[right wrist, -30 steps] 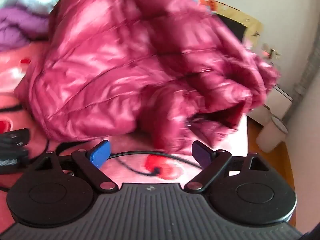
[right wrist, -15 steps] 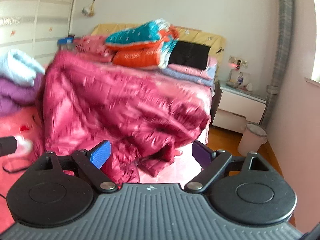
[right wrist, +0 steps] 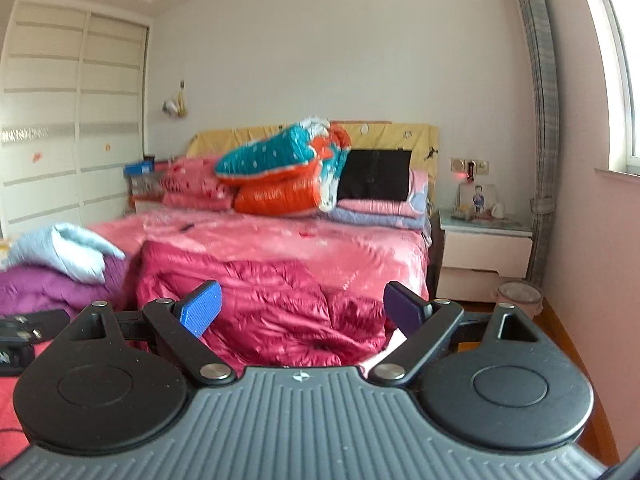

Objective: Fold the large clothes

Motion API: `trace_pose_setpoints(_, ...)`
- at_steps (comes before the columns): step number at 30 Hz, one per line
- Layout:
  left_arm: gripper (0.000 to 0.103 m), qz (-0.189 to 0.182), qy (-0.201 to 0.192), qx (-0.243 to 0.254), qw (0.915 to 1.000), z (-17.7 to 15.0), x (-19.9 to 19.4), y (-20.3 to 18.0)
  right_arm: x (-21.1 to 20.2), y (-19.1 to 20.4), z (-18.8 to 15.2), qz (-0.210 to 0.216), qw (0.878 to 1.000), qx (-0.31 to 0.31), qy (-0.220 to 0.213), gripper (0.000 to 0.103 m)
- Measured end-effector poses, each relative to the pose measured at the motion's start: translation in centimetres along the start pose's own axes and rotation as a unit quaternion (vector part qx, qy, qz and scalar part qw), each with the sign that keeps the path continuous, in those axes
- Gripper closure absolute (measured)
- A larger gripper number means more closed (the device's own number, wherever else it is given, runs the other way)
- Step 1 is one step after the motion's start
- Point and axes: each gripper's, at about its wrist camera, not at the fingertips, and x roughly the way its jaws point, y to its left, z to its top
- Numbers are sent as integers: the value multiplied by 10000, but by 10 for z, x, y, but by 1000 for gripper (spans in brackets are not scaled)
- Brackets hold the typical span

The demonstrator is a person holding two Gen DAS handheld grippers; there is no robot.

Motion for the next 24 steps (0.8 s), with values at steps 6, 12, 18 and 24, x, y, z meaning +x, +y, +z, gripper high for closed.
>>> trace_pose_setpoints(6, 0, 8, -184, -59, 9998, 6, -15, -1, 3, 7, 6, 140, 9997, 126, -174, 0)
trace_pose_setpoints(12, 0, 229, -223, -10, 9995, 9, -20, -2, -14, 8, 8, 277, 9989, 155, -347, 0)
trace_pose_setpoints(18, 0, 424, -317, -25, 9986, 9, -28, -1, -28, 12, 9, 358, 9982, 173, -440, 0)
trace_pose_setpoints(24, 0, 423, -327, -66, 9985, 11, -27, -1, -29, 8, 13, 414, 9980, 210, -436, 0)
